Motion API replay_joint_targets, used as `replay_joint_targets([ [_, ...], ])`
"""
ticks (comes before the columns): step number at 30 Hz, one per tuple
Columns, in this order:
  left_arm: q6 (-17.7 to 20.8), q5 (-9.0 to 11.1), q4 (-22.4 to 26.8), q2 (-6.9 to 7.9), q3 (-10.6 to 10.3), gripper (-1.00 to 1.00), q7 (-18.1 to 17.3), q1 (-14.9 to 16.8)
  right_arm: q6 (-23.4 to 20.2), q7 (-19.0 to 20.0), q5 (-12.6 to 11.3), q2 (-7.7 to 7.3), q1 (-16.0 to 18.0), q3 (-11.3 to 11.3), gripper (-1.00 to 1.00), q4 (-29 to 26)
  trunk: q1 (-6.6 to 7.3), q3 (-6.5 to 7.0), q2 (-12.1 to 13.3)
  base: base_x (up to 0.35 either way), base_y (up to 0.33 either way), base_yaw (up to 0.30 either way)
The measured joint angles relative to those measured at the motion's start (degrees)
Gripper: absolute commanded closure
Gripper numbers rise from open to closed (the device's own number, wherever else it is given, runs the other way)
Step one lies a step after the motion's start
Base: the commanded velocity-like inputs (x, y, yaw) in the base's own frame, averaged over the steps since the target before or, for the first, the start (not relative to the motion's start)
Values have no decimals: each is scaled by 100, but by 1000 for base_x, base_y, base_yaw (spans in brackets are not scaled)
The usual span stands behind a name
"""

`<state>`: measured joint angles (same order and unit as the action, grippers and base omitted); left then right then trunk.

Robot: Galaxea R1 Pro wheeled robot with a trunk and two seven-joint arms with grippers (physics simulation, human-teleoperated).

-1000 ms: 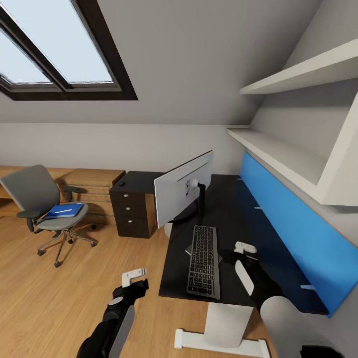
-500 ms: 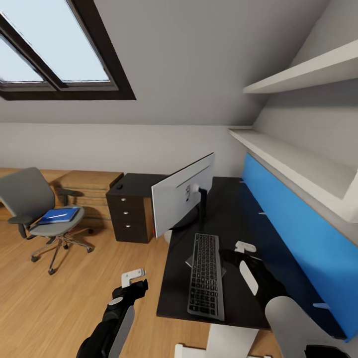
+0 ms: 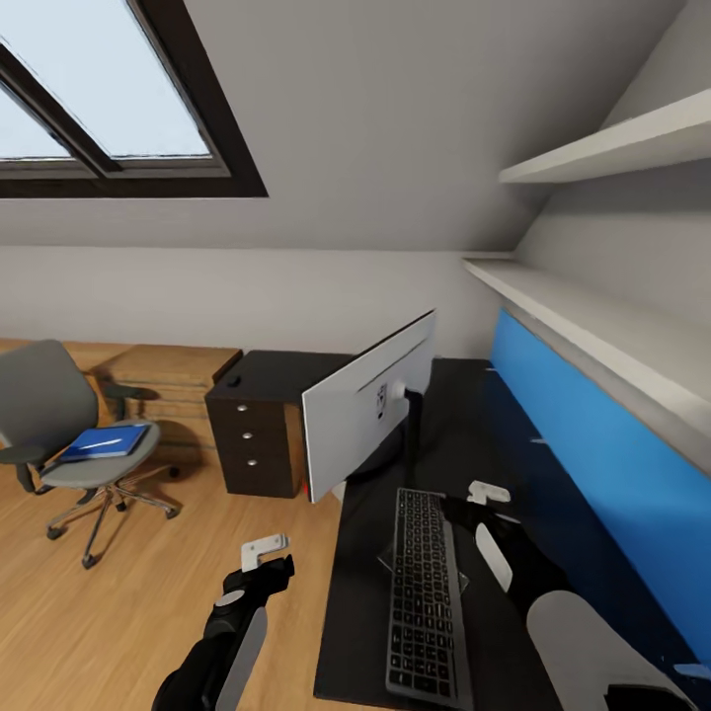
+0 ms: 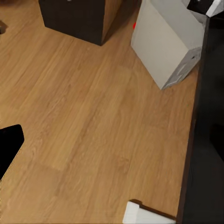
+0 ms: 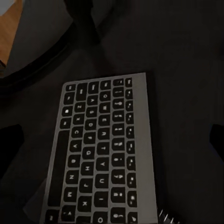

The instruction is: In the bedroom, organize the workspace by keeping the computer under the desk, ensuring the monitor is on the desk, placing the keyboard on the desk next to the monitor, placing the mouse on the desk next to the keyboard, moving the folder from the swivel chair onto the desk next to the mouse, stacking the notebook on top of the folder with the pen on top of the notebook, and positioning the swivel chair next to the desk.

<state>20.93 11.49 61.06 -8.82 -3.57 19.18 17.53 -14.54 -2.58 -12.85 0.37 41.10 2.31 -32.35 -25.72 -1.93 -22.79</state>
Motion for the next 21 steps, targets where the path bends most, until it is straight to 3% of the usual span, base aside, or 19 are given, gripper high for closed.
replay_joint_targets([
  [10, 7, 10, 262, 3, 12, -100, 0, 0, 326, -26, 322, 3, 4, -95, -100, 450, -2, 0, 1, 99, 86, 0],
  [14, 25, 151, 593, 3, 22, -100, 0, 0, 353, -39, 356, 3, 8, -95, -100, 540, -46, -35, -78, 5, 4, 0],
  [15, 33, 365, 700, 7, 28, -100, 3, 0, 358, -50, 377, 3, 9, -95, -100, 560, -68, -53, -118, 2, 1, 0],
  [16, 36, 419, 717, 8, 29, -100, 4, 0, 357, -55, 385, 3, 9, -95, -100, 565, -90, -71, -158, 1, 1, 0],
  [21, 42, 547, 760, 11, 33, -100, 7, 0, 352, -117, 423, 3, 9, -94, -100, 593, -200, -162, -360, 0, 0, 0],
])
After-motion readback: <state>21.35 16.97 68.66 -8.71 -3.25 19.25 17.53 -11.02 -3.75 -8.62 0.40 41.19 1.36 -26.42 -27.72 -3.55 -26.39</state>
